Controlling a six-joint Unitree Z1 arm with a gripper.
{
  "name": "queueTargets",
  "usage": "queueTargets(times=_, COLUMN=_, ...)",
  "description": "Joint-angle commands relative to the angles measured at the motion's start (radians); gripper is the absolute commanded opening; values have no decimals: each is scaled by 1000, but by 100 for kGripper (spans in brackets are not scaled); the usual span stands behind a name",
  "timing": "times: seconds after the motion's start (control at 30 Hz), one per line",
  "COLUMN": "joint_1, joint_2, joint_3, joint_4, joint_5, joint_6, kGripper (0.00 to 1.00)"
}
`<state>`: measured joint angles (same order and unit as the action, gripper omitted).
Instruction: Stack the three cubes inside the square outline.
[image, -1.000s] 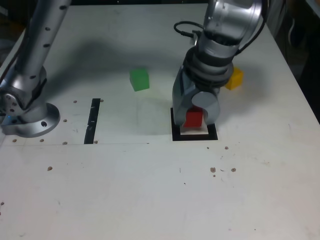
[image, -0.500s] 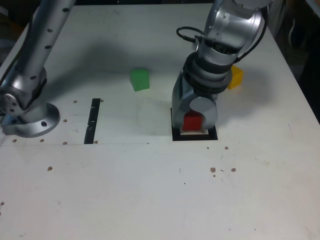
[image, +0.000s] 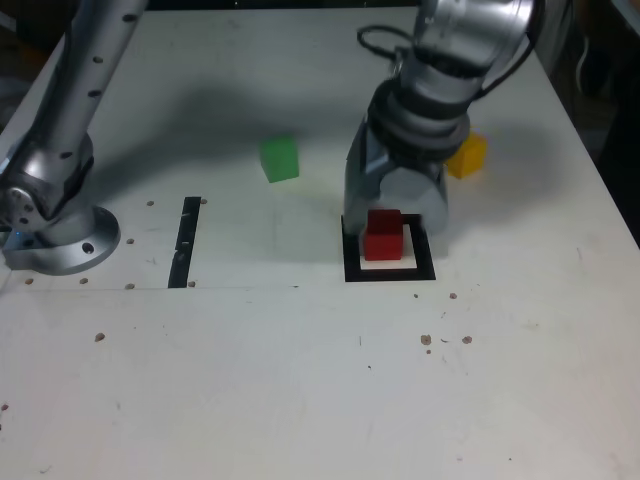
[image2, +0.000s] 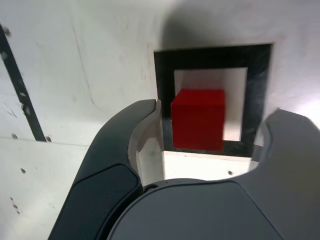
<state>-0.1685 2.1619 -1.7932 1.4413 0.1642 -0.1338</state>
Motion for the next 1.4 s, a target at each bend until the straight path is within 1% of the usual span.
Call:
queueTargets(times=0.0, joint_1=11, joint_2=-16, joint_3=-41, joint_4=13, joint_5=31, joint_6=62, kGripper=99)
queueTargets(times=0.13, joint_1=50, joint_2=-20, joint_3=-95, joint_4=10, joint_5=84, joint_6=246, kGripper=100)
queueTargets(times=0.3, joint_1=109, joint_2=-19, joint_3=-114, joint_4=-14, joint_5=145, joint_6=461, kGripper=100)
queueTargets(times=0.37, joint_1=138, joint_2=-16, joint_3=-115, joint_4=-33, joint_5=183, joint_6=558, kGripper=100)
queueTargets(times=0.5, joint_1=188, joint_2=2, joint_3=-116, joint_4=-74, joint_5=249, joint_6=702, kGripper=99)
queueTargets(times=0.57, joint_1=208, joint_2=19, joint_3=-118, joint_4=-97, joint_5=271, joint_6=761, kGripper=99)
queueTargets(times=0.67, joint_1=229, joint_2=53, joint_3=-126, joint_4=-127, joint_5=287, joint_6=852, kGripper=99)
queueTargets(times=0.73, joint_1=236, joint_2=76, joint_3=-131, joint_4=-147, joint_5=292, joint_6=905, kGripper=99)
queueTargets(times=0.8, joint_1=241, joint_2=95, joint_3=-136, joint_4=-165, joint_5=287, joint_6=951, kGripper=99)
queueTargets(times=0.97, joint_1=243, joint_2=113, joint_3=-140, joint_4=-199, joint_5=256, joint_6=1007, kGripper=93)
queueTargets(times=1.23, joint_1=267, joint_2=154, joint_3=-161, joint_4=-191, joint_5=211, joint_6=1093, kGripper=85)
queueTargets(times=1.37, joint_1=284, joint_2=182, joint_3=-195, joint_4=-178, joint_5=201, joint_6=1122, kGripper=79)
